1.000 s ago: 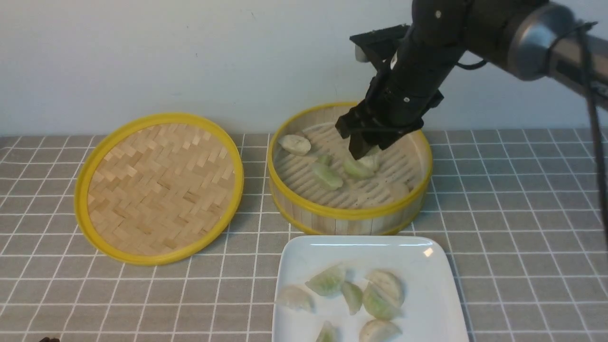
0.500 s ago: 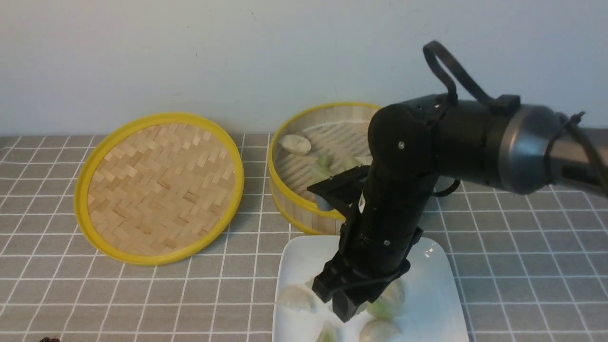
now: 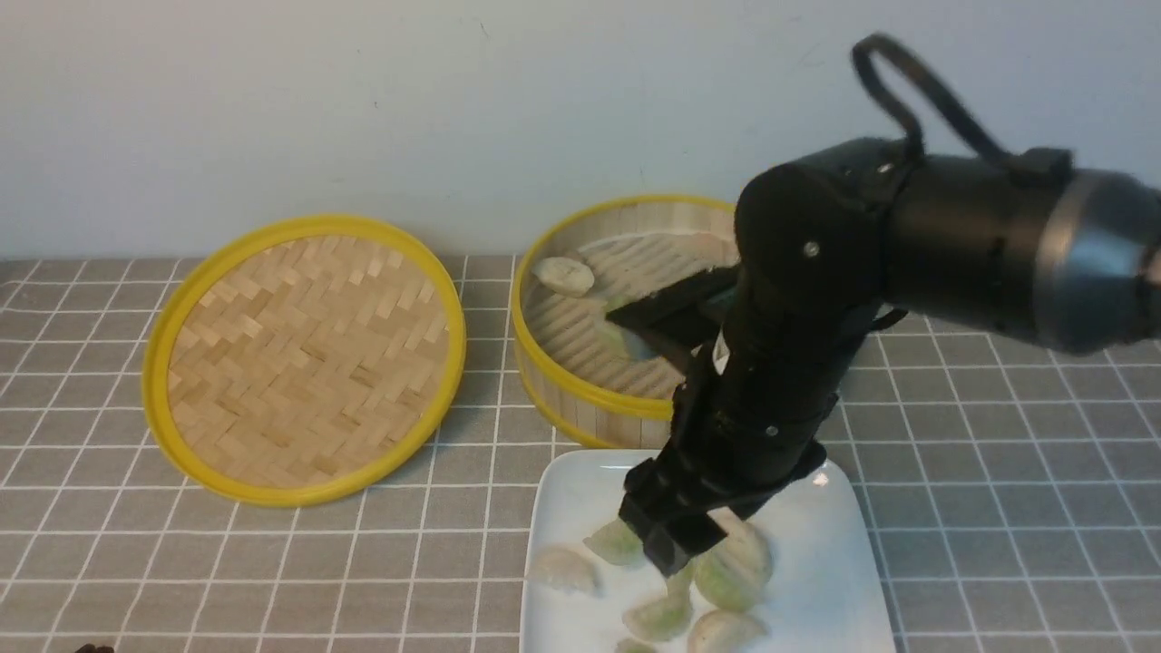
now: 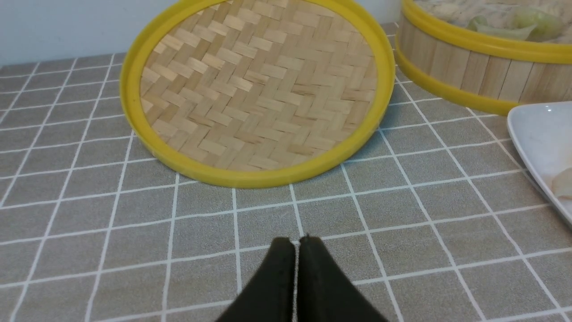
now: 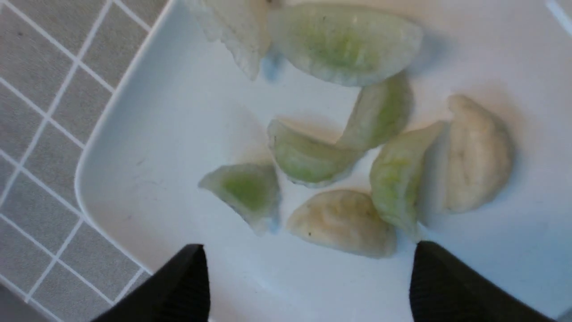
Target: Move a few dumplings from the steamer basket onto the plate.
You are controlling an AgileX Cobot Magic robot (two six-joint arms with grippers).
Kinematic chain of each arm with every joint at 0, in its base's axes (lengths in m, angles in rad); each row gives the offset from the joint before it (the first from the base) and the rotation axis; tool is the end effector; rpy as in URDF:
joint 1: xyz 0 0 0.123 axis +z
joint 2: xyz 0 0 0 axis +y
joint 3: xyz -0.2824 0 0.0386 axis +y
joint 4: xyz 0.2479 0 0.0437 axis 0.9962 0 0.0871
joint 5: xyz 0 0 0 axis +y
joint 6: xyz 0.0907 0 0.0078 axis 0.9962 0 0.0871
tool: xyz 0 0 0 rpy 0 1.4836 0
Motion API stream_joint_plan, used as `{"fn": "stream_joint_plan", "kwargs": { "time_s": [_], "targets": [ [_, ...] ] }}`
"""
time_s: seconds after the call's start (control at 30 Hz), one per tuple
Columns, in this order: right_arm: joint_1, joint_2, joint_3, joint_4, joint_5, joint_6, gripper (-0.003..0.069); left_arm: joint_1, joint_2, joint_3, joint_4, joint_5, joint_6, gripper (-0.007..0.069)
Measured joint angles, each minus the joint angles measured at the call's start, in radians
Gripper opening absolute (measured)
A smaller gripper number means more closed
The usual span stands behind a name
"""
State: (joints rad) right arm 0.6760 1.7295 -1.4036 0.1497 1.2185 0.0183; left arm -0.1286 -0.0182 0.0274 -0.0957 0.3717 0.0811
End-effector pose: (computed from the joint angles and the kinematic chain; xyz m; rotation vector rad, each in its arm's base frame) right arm 0.2588 0.2239 0.2682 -0.9284 2.9286 0.2670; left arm 0.0515 -0.0099 0.1715 0.1363 1.8597 -0.1270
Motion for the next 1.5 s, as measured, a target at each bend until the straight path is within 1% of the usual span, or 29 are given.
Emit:
{"fn": "stream_joint_plan", "kwargs": {
  "time_s": [0.1,0.13,0.2,0.27,0.3,0.4,0.47,0.57,0.63,0.87,1.1,1.3,1.37,1.4,1.43,1.47,1.5],
  "targets": [
    [0.000,-0.161,0.000,-0.064,0.002,0.063,0.0293,0.000,0.000,0.000,0.000,0.000,0.000,-0.0005],
    [0.000,-0.234,0.006,-0.091,-0.013,0.100,0.0190,0.000,0.000,0.000,0.000,0.000,0.000,-0.0005],
    [0.000,-0.348,0.033,-0.131,-0.070,0.160,0.0074,0.000,0.000,0.000,0.000,0.000,0.000,-0.0005],
    [0.000,-0.467,0.079,-0.164,-0.135,0.200,0.0019,0.000,0.000,0.000,0.000,0.000,0.000,-0.0005],
    [0.000,-0.522,0.119,-0.184,-0.173,0.224,0.0006,0.000,0.000,0.000,0.000,0.000,0.000,-0.0005],
    [0.000,-0.714,0.258,-0.267,-0.326,0.301,-0.0011,0.000,0.000,0.000,0.000,0.000,0.000,-0.0005],
    [0.000,-0.834,0.382,-0.328,-0.436,0.361,-0.0012,0.000,0.000,0.000,0.000,0.000,0.000,-0.0005],
    [0.000,-1.043,0.569,-0.428,-0.646,0.454,-0.0012,0.000,0.000,0.000,0.000,0.000,0.000,-0.0005],
    [0.000,-1.155,0.666,-0.464,-0.741,0.508,-0.0012,0.000,0.000,0.000,0.000,0.000,0.000,-0.0005],
    [0.000,-1.440,0.848,-0.518,-0.835,0.566,-0.0013,0.000,0.000,0.000,0.000,0.000,0.000,-0.0005],
    [0.000,-1.593,0.907,-0.518,-0.837,0.571,-0.0013,0.000,0.000,0.000,0.000,0.000,0.000,-0.0005],
    [0.000,-1.633,0.910,-0.506,-0.844,0.567,-0.0013,0.000,0.000,0.000,0.000,0.000,0.000,-0.0005],
    [0.000,-1.633,0.911,-0.465,-0.844,0.532,-0.0013,0.000,0.000,0.000,0.000,0.000,0.000,-0.0005],
    [0.000,-1.633,0.911,-0.386,-0.844,0.448,-0.0013,0.000,0.000,0.000,0.000,0.000,0.000,-0.0005],
    [0.000,-1.633,0.912,-0.348,-0.844,0.400,-0.0013,0.000,0.000,0.000,0.000,0.000,0.000,-0.0005],
    [0.000,-1.633,0.912,-0.338,-0.844,0.388,-0.0013,0.000,0.000,0.000,0.000,0.000,0.000,-0.0005],
    [0.000,-1.633,0.912,-0.265,-0.844,0.292,-0.0013,0.000,0.000,0.000,0.000,0.000,0.000,-0.0005]
  ]
}}
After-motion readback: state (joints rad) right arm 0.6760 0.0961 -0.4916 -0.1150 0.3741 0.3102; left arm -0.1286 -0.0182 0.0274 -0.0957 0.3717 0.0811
